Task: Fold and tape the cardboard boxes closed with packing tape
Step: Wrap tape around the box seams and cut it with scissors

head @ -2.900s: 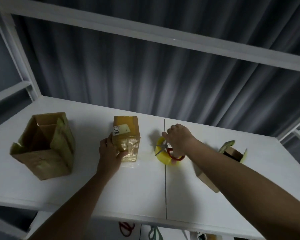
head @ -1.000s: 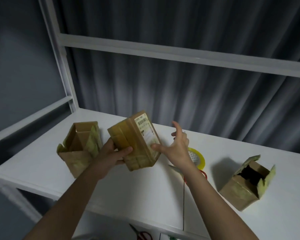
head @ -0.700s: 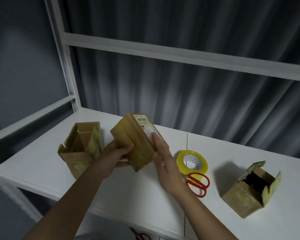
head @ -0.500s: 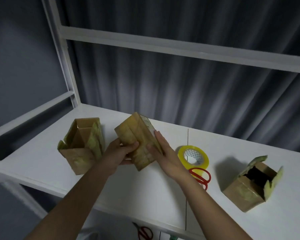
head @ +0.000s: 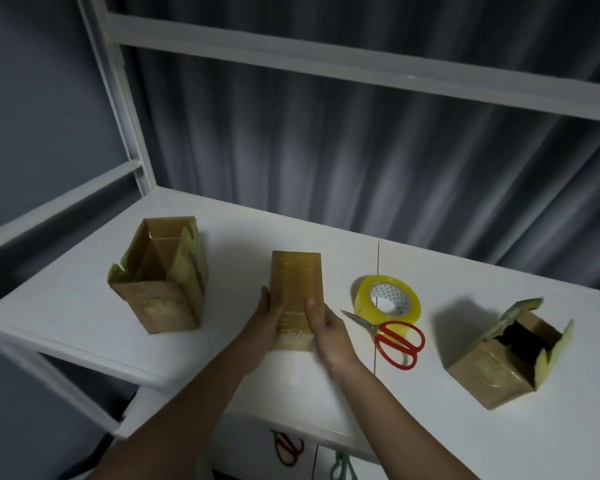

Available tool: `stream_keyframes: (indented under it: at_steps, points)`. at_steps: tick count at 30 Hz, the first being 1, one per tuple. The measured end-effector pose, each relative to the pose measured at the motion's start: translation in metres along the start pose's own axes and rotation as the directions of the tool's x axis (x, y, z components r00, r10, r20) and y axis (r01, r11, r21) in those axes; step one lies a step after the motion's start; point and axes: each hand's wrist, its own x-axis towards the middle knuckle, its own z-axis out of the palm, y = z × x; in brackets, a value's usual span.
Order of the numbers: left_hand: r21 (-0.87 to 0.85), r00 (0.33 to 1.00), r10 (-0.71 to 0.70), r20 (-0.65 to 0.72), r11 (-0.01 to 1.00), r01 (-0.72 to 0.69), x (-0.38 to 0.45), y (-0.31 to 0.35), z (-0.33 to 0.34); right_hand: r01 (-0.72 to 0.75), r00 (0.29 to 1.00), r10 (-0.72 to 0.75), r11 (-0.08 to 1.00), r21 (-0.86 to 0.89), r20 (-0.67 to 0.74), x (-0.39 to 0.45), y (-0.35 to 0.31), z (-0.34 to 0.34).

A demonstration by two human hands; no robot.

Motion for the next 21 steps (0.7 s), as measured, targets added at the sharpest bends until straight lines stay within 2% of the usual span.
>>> stream_keyframes:
  at_steps: [3, 4, 5, 6, 7, 8, 9, 10, 11, 12, 13, 14, 15, 16, 18, 19, 21]
  points:
    - [0.116, 0.995, 0.058, -0.086, 0.992, -0.048, 0.000, 0.003, -0.004, 0.025, 0.987, -0.013, 0.997, -0.072, 0.162, 0.003, -0.007, -0.018]
    - [0.146, 0.987, 0.092, -0.130, 0.987, -0.073, 0.002, 0.005, -0.005, 0.096, 0.987, -0.072, 0.981, -0.168, 0.147, 0.003, -0.007, -0.028]
    - [0.157, 0.977, 0.129, -0.171, 0.982, -0.103, 0.004, 0.008, -0.007, 0.192, 0.981, -0.188, 0.922, -0.337, 0.044, 0.004, -0.006, -0.042]
    - [0.175, 0.966, 0.157, -0.205, 0.977, -0.121, 0.006, 0.011, -0.008, 0.250, 0.932, -0.354, 0.779, -0.575, -0.074, 0.006, -0.001, -0.057]
    - [0.207, 0.960, 0.168, -0.226, 0.971, -0.121, 0.009, 0.014, -0.008, 0.232, 0.842, -0.520, 0.593, -0.771, -0.146, 0.008, 0.009, -0.072]
    - [0.255, 0.955, 0.168, -0.245, 0.961, -0.103, 0.012, 0.018, -0.006, 0.146, 0.789, -0.586, 0.469, -0.871, -0.183, 0.008, 0.018, -0.088]
    - [0.333, 0.941, 0.183, -0.285, 0.939, -0.082, 0.016, 0.022, -0.003, 0.042, 0.778, -0.580, 0.431, -0.901, -0.242, 0.008, 0.028, -0.103]
    - [0.474, 0.905, 0.248, -0.345, 0.879, -0.060, 0.017, 0.025, 0.001, -0.038, 0.819, -0.485, 0.487, -0.873, -0.306, 0.006, 0.034, -0.114]
    - [0.653, 0.837, 0.397, -0.376, 0.754, -0.064, 0.019, 0.027, 0.005, -0.090, 0.861, -0.367, 0.570, -0.817, -0.351, 0.004, 0.039, -0.122]
    - [0.820, 0.738, 0.604, -0.302, 0.559, -0.121, 0.020, 0.027, 0.012, -0.104, 0.901, -0.257, 0.655, -0.748, -0.350, 0.003, 0.044, -0.128]
    - [0.923, 0.633, 0.765, -0.119, 0.320, -0.213, 0.022, 0.024, 0.022, -0.081, 0.921, -0.214, 0.710, -0.699, -0.325, 0.002, 0.049, -0.133]
    - [0.938, 0.569, 0.819, 0.081, 0.130, -0.321, 0.025, 0.022, 0.035, -0.042, 0.929, -0.223, 0.731, -0.681, -0.297, 0.001, 0.051, -0.136]
    - [0.890, 0.581, 0.778, 0.240, 0.063, -0.452, 0.025, 0.021, 0.051, 0.002, 0.926, -0.254, 0.742, -0.671, -0.278, 0.000, 0.053, -0.138]
    - [0.826, 0.625, 0.699, 0.347, 0.087, -0.556, 0.025, 0.018, 0.067, 0.040, 0.921, -0.281, 0.755, -0.655, -0.268, -0.002, 0.054, -0.138]
    - [0.760, 0.741, 0.495, 0.453, 0.220, -0.612, 0.028, 0.010, 0.089, 0.122, 0.924, -0.331, 0.730, -0.672, -0.192, -0.009, 0.058, -0.138]
    - [0.757, 0.772, 0.427, 0.472, 0.253, -0.603, 0.034, 0.007, 0.096, 0.175, 0.912, -0.391, 0.653, -0.737, -0.129, -0.013, 0.060, -0.137]
    - [0.777, 0.803, 0.315, 0.505, 0.238, -0.583, 0.049, 0.003, 0.104, 0.293, 0.851, -0.524, 0.429, -0.854, 0.028, -0.020, 0.062, -0.139]
